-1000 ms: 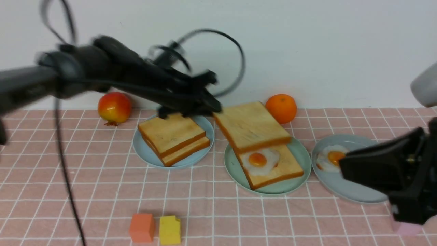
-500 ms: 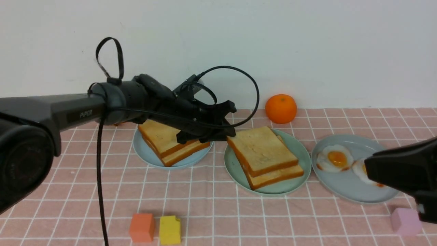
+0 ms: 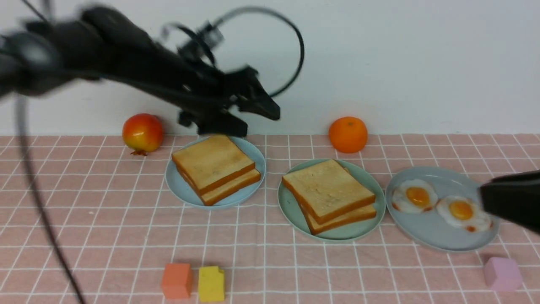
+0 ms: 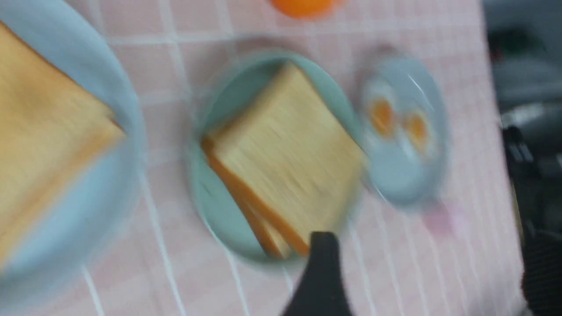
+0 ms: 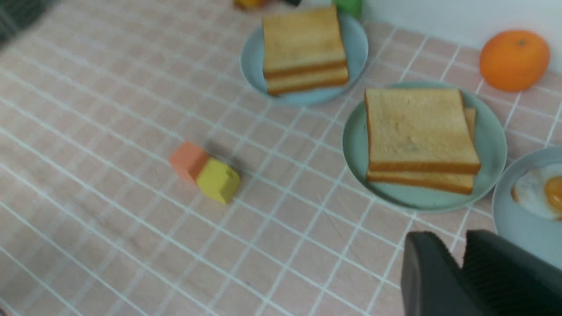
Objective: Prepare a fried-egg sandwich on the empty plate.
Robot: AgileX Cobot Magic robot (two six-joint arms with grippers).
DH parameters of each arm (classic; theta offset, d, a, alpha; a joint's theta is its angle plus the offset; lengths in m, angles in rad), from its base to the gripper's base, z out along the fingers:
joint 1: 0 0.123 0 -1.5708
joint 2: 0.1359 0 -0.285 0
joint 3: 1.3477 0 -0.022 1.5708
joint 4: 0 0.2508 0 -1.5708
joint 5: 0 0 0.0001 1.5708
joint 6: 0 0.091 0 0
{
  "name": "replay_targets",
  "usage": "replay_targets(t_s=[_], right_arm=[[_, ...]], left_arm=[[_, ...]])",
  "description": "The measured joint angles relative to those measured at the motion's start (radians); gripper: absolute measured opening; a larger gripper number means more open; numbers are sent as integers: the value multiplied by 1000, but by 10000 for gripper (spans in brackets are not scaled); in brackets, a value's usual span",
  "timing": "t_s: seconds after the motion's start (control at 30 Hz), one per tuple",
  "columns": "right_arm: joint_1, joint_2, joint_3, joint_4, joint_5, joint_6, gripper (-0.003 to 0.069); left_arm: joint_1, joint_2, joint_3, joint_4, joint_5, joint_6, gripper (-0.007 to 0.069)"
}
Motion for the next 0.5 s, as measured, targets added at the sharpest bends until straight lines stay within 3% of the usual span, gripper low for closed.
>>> replay_targets(t_s=[0.07, 0.1, 0.13, 0.2, 0.27, 0.3, 0.37, 0.5], right_arm=[[0, -60, 1, -10, 10, 18, 163], [0, -109, 9, -28, 10, 25, 165], [0, -116, 9, -31, 10, 26, 165], [0, -202, 45, -68, -13, 31, 165], [0, -276, 84, -103, -49, 44, 165], [0, -335, 133, -135, -94, 67, 158], [0, -418, 198, -174, -141, 109, 134], [0, -553, 354, -231, -229, 214, 8]], left_arm=[[-8, -62, 2, 7, 70, 14, 483], [-19, -124, 15, 8, 127, 21, 388], [-21, -143, 15, 8, 132, 21, 388], [-36, -256, 54, 10, 166, 18, 230], [-41, -348, 95, 29, 170, 1, 125], [-42, -460, 157, 60, 169, -26, 22], [-42, -564, 222, 105, 160, -51, 13], [-42, -841, 414, 254, 149, -101, 12]])
